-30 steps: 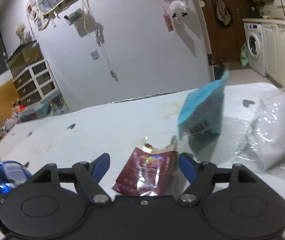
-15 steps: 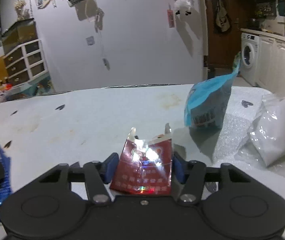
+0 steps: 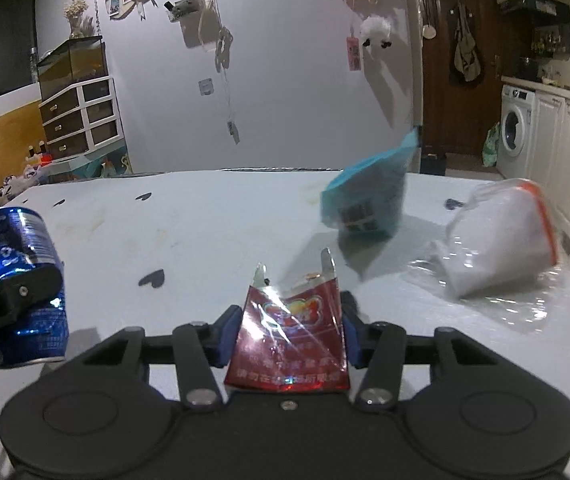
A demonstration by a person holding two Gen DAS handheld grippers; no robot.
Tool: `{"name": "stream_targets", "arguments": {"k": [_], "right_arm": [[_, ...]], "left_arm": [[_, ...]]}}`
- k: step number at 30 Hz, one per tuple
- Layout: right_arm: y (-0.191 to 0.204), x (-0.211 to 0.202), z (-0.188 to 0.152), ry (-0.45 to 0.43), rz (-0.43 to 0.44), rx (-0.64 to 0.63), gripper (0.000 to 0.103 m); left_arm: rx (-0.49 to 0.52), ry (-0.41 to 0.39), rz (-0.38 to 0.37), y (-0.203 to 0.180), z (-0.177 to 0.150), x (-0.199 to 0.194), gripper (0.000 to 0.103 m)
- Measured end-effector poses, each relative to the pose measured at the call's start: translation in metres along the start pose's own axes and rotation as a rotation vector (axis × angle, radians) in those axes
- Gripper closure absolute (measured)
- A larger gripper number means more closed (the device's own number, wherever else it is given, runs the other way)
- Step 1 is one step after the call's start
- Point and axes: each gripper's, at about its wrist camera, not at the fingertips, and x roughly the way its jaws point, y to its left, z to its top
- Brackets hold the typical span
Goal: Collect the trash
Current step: 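Carry the blue can and red wrapper with both tools over the bin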
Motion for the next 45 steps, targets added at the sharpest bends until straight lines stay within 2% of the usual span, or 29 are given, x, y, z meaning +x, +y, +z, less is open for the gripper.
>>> {"name": "stream_targets", "arguments": {"k": [8, 23, 35, 45], "right_arm": [[-0.031, -0.039, -0.014, -0.037, -0.037, -0.011, 0.051], [-0.092, -0.118, -0.044, -0.082, -0.037, 0.042, 0.051], [-0.153, -0.182, -0.059, -0.122, -0.113, 0.07, 0.05], [-0.209, -0.233, -0.078, -0.15, -0.159, 0.093, 0.05]], "left_arm": [[0.044, -0.042, -0.045, -0.03, -0.009, -0.03, 0.075], [0.091, -0.01, -0.113, -0.099, -0.044, -0.072, 0.075], [0.147, -0.002, -0.159, -0.159, -0.065, -0.113, 0.075], [0.197, -0.015, -0.227, -0.222, -0.082, -0.147, 0.075]]}}
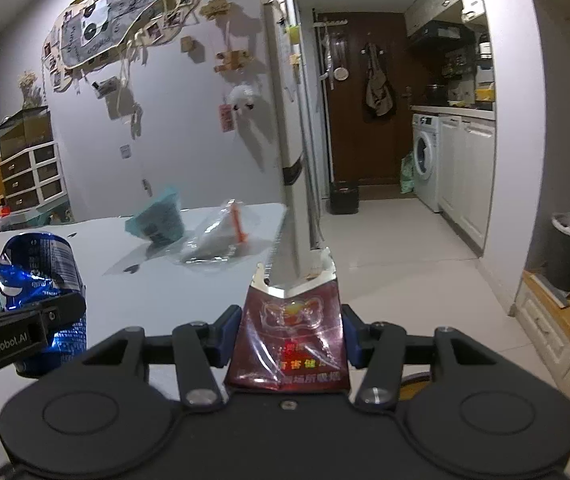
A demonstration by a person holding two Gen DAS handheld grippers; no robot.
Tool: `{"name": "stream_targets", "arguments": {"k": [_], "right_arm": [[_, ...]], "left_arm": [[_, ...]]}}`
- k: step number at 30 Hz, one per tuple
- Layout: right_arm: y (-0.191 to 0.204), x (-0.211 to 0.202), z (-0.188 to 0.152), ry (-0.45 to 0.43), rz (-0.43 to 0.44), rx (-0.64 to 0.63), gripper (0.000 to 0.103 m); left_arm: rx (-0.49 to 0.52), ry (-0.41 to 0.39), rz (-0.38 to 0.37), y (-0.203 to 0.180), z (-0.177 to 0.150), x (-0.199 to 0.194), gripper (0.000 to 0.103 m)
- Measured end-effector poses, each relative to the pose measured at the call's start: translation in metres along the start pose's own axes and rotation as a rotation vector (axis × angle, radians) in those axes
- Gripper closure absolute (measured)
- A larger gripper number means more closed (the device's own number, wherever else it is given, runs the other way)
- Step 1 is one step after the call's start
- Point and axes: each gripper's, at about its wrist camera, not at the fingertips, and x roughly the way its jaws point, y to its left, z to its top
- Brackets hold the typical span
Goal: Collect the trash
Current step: 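Carry the blue can and red wrapper with both tools over the bin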
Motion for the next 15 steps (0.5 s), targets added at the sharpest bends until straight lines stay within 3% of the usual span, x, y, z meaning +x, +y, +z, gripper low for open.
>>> {"name": "stream_targets", "arguments": {"k": [15], "right_arm": [[-0.098, -0.043, -0.013, -0.024, -0.072, 0.055, 0.05]], "left_arm": [[0.079, 0.008, -0.096, -0.101, -0.008, -0.004, 0.075]]}}
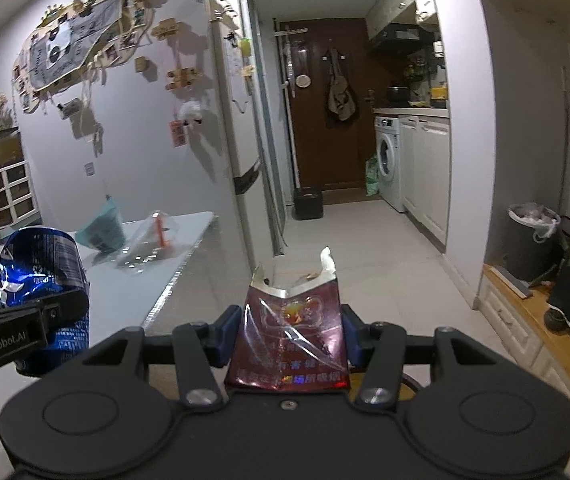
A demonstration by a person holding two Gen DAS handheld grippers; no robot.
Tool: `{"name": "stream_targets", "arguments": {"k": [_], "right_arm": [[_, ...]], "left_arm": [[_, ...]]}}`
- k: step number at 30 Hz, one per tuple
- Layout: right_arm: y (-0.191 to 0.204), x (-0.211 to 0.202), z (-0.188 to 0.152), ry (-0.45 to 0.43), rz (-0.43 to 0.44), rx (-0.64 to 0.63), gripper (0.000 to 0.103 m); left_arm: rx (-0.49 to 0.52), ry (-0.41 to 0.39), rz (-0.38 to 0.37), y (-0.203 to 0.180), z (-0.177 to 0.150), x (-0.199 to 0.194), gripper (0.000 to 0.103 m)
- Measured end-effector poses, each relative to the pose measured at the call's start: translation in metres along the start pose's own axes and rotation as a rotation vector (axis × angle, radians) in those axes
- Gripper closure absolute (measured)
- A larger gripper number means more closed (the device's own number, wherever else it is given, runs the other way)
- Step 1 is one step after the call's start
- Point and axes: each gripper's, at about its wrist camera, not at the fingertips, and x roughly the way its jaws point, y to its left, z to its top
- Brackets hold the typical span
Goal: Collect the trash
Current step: 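Carry the blue can and red wrapper with both tools over the bin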
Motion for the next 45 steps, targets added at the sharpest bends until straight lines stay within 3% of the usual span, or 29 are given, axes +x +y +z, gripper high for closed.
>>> {"name": "stream_targets", "arguments": {"k": [13, 22, 36, 45], "right_arm": [[-0.079, 0.0, -0.018, 0.03, -0.063, 0.081, 0.05], [-0.126, 0.02, -0.04, 0.106, -0.098, 0.138, 0.05], [-0.168, 0.078, -0.085, 0.285, -0.066, 0.239, 0.05], [-0.168, 0.13, -0.074, 0.394, 0.01, 0.174, 0.05]], "left_arm": [[0.057, 0.084, -0.112, -0.081, -0.013, 0.036, 0.075], [0.063, 0.234, -0.178, -0.116, -0.042, 0.091, 0.075], [0.014, 0.52, -0.197, -0.123, -0.098, 0.2, 0.075], [-0.029, 0.601, -0.213, -0.114, -0.124, 0.252, 0.075]]}}
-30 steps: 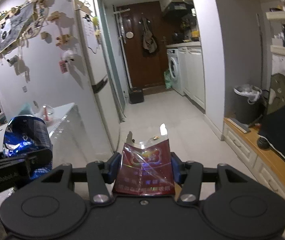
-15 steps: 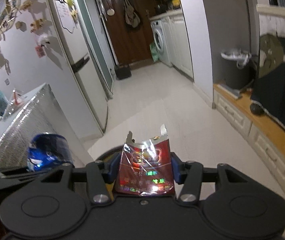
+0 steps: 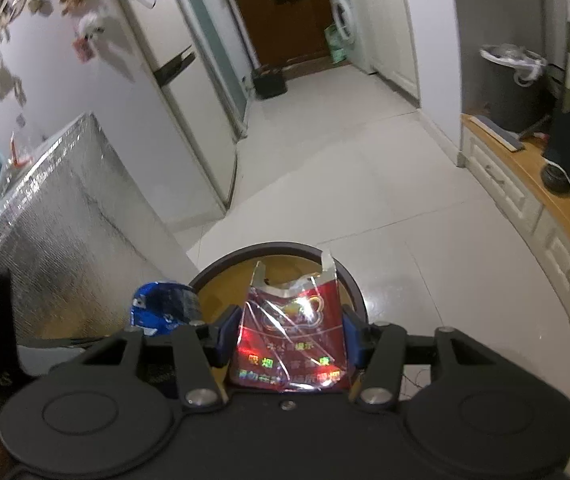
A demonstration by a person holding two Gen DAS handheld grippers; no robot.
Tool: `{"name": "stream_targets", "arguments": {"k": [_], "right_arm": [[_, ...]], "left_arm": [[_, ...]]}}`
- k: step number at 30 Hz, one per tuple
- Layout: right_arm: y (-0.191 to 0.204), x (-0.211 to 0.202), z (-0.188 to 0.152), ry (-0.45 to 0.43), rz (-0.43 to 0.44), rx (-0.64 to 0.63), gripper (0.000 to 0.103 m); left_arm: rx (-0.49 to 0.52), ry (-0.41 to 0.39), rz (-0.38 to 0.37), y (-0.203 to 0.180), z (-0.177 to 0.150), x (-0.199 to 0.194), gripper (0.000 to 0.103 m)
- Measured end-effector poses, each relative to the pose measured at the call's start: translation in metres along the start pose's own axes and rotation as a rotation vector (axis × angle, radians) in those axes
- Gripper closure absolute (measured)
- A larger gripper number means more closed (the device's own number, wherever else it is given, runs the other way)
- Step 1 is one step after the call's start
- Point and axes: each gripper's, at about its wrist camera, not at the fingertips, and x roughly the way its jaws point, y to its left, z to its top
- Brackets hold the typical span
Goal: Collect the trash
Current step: 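Carry the blue can and red wrapper with both tools over the bin, then open both tools over the bin, dropping the can and wrapper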
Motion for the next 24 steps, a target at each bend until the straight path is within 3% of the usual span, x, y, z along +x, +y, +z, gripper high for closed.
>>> {"name": "stream_targets", "arguments": {"k": [7, 15, 21, 24], "right_arm": [[0.012, 0.045, 0.023, 0.098, -0.032, -0.11, 0.05], [0.025, 0.113, 0.032, 0.248, -0.061, -0.183, 0.049], [0.032, 0.144, 0.03, 0.282, -0.083, -0.188, 0.048], [0.03, 0.152, 0.03, 0.288, -0.081, -0.177, 0.043]], "left_arm": [[-0.047, 0.037, -0.049, 0.015, -0.002, 0.03, 0.075], [-0.056, 0.091, -0.031, 0.032, -0.01, 0.054, 0.075], [-0.04, 0.115, -0.037, 0.032, -0.012, 0.068, 0.075], [-0.042, 0.125, -0.046, 0.032, -0.012, 0.075, 0.075]]}}
